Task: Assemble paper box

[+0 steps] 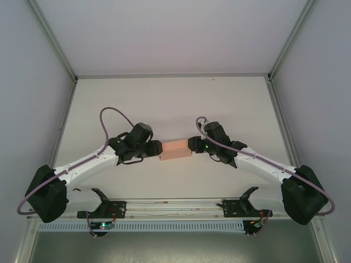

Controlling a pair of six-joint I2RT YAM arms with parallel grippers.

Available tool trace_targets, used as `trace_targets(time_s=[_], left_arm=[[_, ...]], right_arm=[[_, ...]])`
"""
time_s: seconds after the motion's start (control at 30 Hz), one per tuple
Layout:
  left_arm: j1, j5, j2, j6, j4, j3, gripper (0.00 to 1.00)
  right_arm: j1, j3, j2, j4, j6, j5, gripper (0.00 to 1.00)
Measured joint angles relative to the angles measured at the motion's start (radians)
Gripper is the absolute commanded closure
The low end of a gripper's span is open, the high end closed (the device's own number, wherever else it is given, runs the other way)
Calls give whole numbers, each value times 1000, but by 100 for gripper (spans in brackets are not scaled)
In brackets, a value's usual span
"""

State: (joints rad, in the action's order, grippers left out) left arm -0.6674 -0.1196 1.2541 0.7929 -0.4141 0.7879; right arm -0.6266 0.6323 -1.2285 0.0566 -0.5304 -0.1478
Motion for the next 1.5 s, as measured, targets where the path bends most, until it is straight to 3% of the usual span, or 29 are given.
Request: trace_targets(time_s=[0.1,0.13,0.3,0.63,0.77,0.97,1.2,1.33,1.5], left_arm=[[0,0,-5,-26,-21,6,36],[0,1,-5,-34,-31,10,34],[0,4,-10,-64,-68,26,29],[0,4,-9,-100,-80,52,24],[0,3,4,-110,-80,54,27],[0,-13,24,-113,-71,44,29],[0,-19,21,-113,-42,27,30],[0,-19,21,-114,-34,25,30],[0,-31,21,-121,-27,23,29]], right_arm=[[-5,5,0,4,14,2,66],[-6,9,0,10,18,4,60],[-6,33,0,48,46,18,54],[-6,72,-3,71,83,27,50],[-6,95,-10,88,161,5,41],[3,208,-28,129,442,-103,21],[8,393,-174,278,969,-252,4],[9,416,-268,380,1257,-292,3],[7,436,-375,446,1441,-280,13]])
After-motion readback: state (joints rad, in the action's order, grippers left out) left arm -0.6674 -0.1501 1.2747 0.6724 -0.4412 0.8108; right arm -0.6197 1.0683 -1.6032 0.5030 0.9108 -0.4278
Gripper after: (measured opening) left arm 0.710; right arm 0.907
